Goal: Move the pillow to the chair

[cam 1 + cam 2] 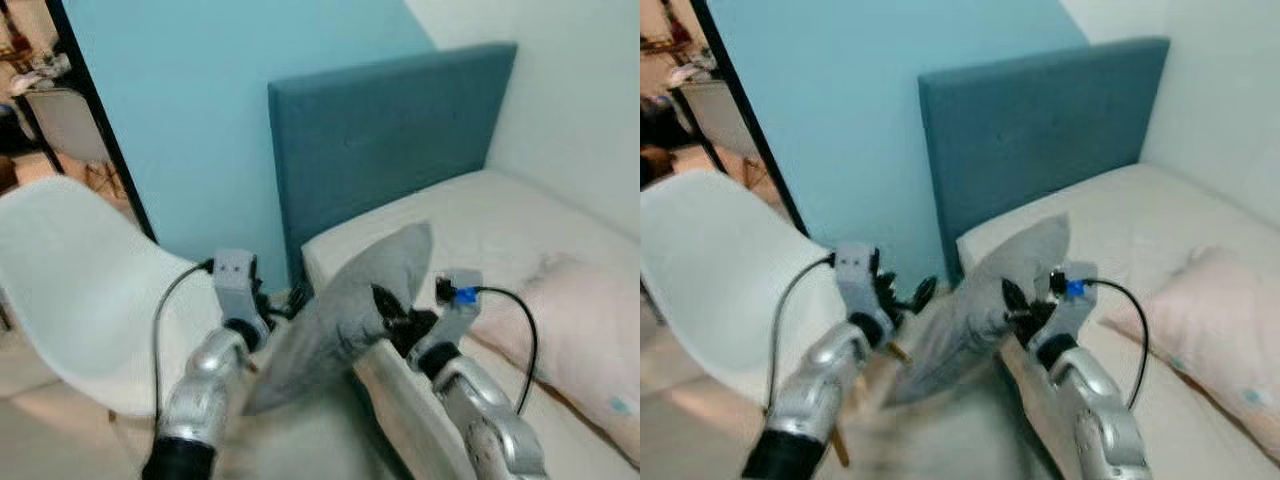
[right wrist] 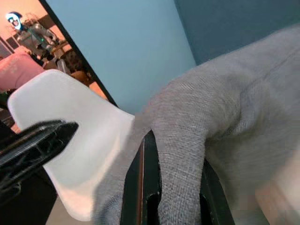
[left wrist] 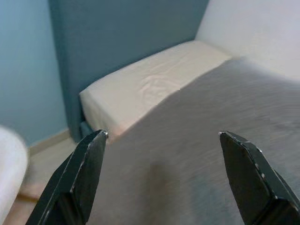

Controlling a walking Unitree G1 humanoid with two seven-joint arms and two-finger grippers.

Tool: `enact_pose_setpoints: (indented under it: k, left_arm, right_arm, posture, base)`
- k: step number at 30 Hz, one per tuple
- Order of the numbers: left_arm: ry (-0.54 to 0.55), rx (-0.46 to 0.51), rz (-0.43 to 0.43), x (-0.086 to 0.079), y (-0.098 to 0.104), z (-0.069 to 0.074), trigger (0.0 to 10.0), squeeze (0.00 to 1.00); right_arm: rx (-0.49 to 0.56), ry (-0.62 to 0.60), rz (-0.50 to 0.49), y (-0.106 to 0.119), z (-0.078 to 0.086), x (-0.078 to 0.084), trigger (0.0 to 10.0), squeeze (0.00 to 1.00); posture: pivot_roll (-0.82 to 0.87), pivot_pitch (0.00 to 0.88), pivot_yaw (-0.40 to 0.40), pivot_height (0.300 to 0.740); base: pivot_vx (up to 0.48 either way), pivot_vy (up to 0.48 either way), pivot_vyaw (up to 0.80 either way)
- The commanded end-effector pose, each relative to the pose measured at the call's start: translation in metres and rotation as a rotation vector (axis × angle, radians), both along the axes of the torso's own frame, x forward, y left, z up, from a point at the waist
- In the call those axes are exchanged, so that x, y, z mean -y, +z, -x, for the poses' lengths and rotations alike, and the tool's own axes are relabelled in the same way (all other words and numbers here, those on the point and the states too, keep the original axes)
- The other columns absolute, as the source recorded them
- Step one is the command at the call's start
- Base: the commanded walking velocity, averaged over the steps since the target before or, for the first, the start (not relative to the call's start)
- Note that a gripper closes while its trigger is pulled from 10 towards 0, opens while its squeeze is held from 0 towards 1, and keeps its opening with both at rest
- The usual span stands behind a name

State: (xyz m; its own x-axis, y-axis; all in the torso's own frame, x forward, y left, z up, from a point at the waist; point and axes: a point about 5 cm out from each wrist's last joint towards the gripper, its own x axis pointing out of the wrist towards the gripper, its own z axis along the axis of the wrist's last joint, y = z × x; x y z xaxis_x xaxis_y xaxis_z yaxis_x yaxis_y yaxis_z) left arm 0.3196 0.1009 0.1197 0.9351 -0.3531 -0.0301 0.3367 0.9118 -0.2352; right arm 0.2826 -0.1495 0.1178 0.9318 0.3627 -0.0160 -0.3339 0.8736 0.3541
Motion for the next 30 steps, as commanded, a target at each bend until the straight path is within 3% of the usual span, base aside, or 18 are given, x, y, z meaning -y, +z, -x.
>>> enact_pose_setpoints:
  k: [1,4,6,15,23,30]
  left_arm:
    - [0.023,-0.012,-0.006,-0.008,-0.004,0.001,10.0,0.0]
    - [0.041,0.008,-0.009,-0.01,0.0,0.001,10.0,0.0]
    - [0.081,0.044,-0.02,-0.018,0.009,-0.004,10.0,0.0]
    - [0.157,0.129,-0.057,-0.034,0.032,-0.014,10.0,0.0]
    - [0.145,0.146,-0.069,-0.031,0.035,-0.013,10.0,0.0]
    - [0.116,0.128,-0.065,-0.016,0.027,-0.011,10.0,0.0]
  right_arm:
    - [0.092,0.034,-0.027,0.02,-0.004,-0.005,10.0,0.0]
    - [0.128,0.1,-0.026,0.029,-0.004,-0.009,10.0,0.0]
    - [0.18,0.217,0.012,0.041,-0.003,-0.02,10.0,0.0]
    - [0.223,0.284,-0.02,0.054,-0.009,-0.031,10.0,0.0]
    - [0.238,0.304,-0.043,0.06,-0.01,-0.035,10.0,0.0]
    - [0.261,0.329,-0.09,0.07,-0.01,-0.035,10.0,0.0]
  posture:
    - [-0.09,0.0,0.017,0.735]
    - [-0.09,0.0,0.017,0.735]
    - [-0.09,0.0,0.017,0.735]
    - [-0.08,0.0,0.004,0.735]
    - [-0.08,0.0,0.008,0.735]
    - [-0.09,0.0,0.013,0.735]
  base:
    - [0.48,0.0,0.0]
    - [0.48,0.0,0.0]
    - [0.465,0.0,0.8]
    - [0.437,0.0,0.79]
    - [0.387,0.0,0.78]
    - [0.381,0.0,0.78]
